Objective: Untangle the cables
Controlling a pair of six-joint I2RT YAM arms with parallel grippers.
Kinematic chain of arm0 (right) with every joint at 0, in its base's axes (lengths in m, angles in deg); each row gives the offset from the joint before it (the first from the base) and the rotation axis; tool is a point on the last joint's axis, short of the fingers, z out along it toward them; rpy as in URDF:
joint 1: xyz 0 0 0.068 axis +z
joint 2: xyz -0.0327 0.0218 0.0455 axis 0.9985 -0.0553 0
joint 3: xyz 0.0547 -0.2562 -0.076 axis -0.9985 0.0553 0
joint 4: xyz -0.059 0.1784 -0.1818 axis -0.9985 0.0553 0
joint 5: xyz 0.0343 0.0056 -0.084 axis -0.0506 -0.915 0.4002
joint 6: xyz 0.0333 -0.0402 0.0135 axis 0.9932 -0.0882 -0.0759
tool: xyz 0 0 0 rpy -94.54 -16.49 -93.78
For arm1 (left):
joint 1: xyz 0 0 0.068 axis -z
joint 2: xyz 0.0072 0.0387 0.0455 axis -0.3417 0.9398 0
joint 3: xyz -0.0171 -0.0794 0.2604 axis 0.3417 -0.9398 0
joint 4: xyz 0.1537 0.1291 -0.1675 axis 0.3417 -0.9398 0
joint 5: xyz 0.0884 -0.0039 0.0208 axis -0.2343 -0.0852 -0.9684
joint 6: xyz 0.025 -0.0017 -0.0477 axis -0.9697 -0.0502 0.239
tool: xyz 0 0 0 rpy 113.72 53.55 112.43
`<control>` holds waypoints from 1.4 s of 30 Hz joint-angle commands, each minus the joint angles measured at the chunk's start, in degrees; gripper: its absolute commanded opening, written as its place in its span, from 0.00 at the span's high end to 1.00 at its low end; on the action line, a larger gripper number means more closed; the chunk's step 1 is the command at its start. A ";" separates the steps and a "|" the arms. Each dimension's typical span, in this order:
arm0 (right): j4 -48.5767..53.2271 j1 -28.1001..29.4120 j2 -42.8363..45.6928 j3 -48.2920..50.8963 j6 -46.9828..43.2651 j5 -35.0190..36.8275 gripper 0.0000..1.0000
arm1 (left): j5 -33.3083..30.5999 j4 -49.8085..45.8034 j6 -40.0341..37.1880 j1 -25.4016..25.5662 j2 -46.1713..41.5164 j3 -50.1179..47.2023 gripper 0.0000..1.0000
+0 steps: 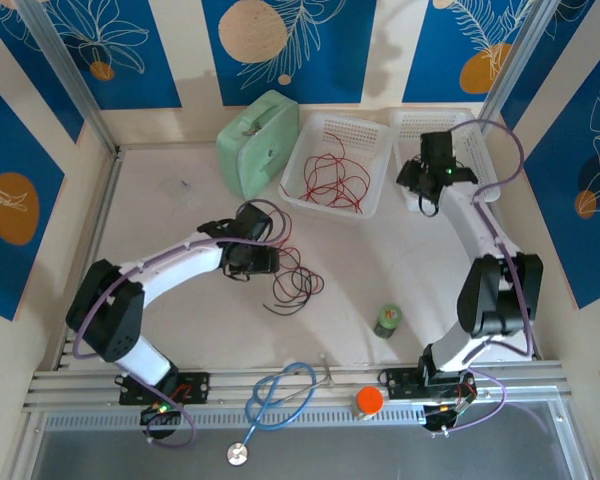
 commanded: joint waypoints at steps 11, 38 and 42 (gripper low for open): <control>-1.88 6.50 25.26 21.71 1.57 -0.85 0.63 | -1.75 3.70 -9.42 -8.98 18.24 13.24 0.52; 2.74 7.98 40.86 29.47 3.81 0.54 0.64 | -9.51 1.57 -9.86 -9.53 28.40 18.61 0.98; 3.92 8.01 42.68 29.14 4.07 -0.43 0.64 | -9.60 2.16 -10.11 -9.62 25.17 17.72 1.00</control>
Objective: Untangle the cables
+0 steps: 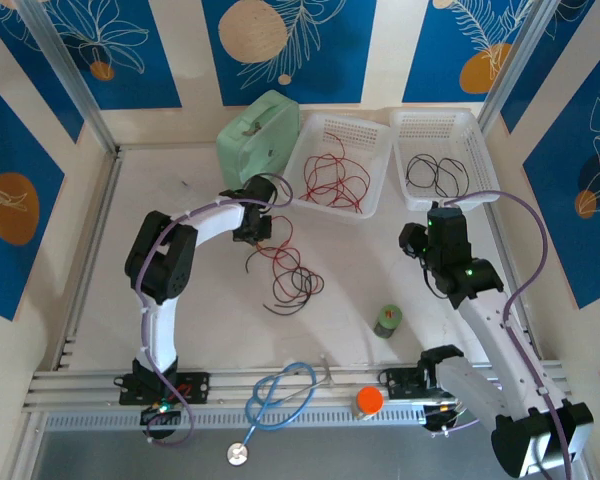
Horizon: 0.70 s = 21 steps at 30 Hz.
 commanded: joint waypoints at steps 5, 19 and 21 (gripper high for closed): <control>3.22 0.58 4.04 -0.15 1.99 -1.81 0.64 | -1.74 -0.83 -0.87 -0.83 -8.15 -3.41 1.00; 4.12 2.38 5.60 -1.78 3.87 -2.40 0.64 | 1.88 -13.85 -4.47 0.29 -27.33 1.56 1.00; 4.19 2.45 5.53 -2.04 3.87 -2.44 0.64 | 2.82 -17.32 -5.55 0.38 -27.87 4.05 1.00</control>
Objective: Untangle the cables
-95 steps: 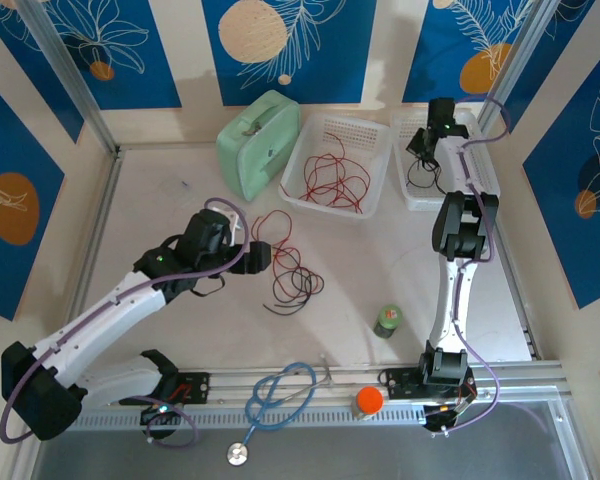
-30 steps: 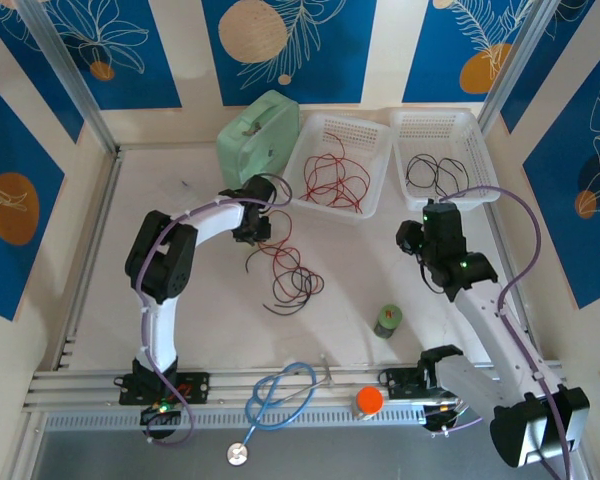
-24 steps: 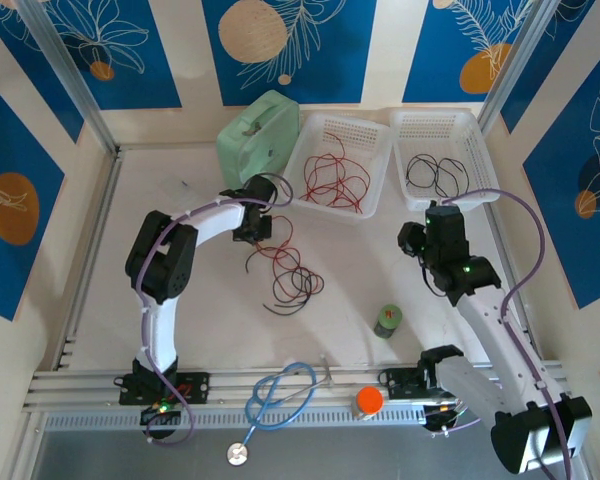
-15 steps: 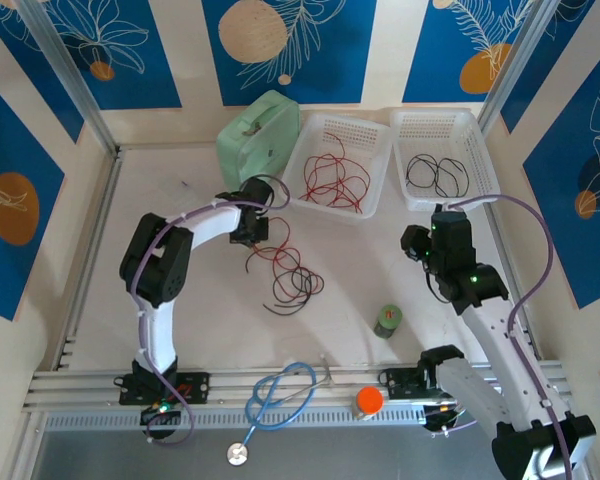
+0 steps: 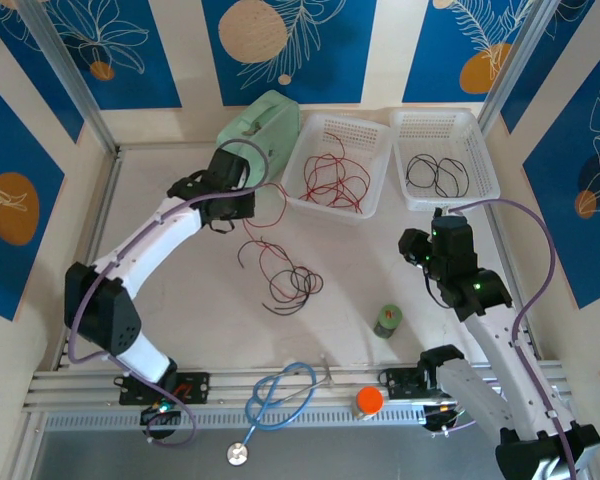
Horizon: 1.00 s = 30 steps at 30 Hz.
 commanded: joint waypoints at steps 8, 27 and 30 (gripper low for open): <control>0.95 1.73 -0.22 -4.22 -0.61 -6.75 0.58 | 1.70 -19.42 -5.55 2.72 -1.38 12.14 1.00; -48.57 38.56 -30.68 5.34 -40.79 -19.23 0.32 | 1.89 -20.40 -4.03 3.74 -7.72 13.23 1.00; -54.09 40.20 -37.96 3.74 -42.04 -15.22 0.33 | 1.47 -20.61 -3.86 3.78 -8.16 13.52 1.00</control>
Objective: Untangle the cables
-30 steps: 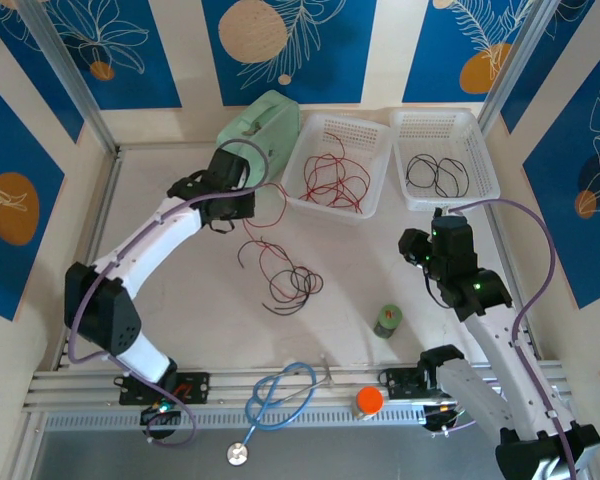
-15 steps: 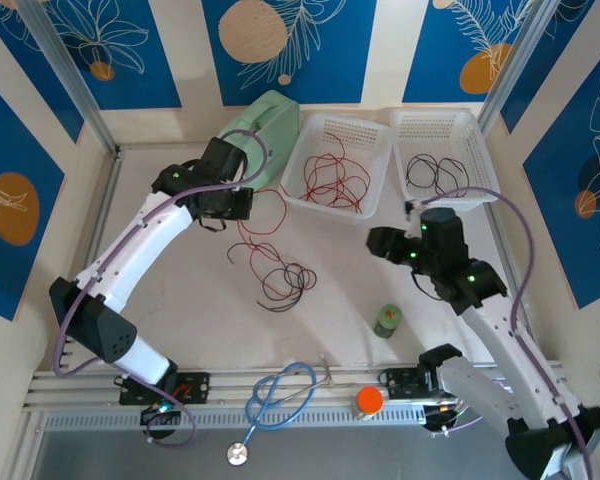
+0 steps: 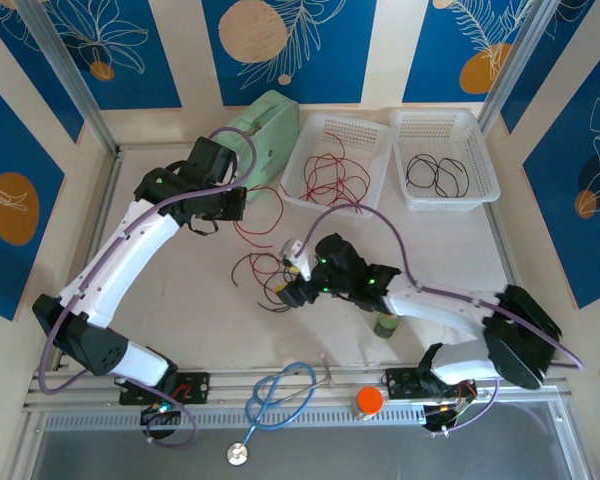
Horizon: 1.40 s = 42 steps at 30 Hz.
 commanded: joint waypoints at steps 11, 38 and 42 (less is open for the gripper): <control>-9.90 0.42 9.18 5.25 5.75 20.39 0.36 | 0.17 -0.73 0.43 0.42 1.78 7.99 1.00; 36.89 -12.32 29.18 2.71 40.66 23.40 0.42 | 1.83 27.73 -0.58 3.16 51.45 36.70 1.00; 37.02 -12.01 28.16 2.04 40.56 23.01 0.42 | 0.74 29.14 -1.91 4.39 53.32 36.63 0.82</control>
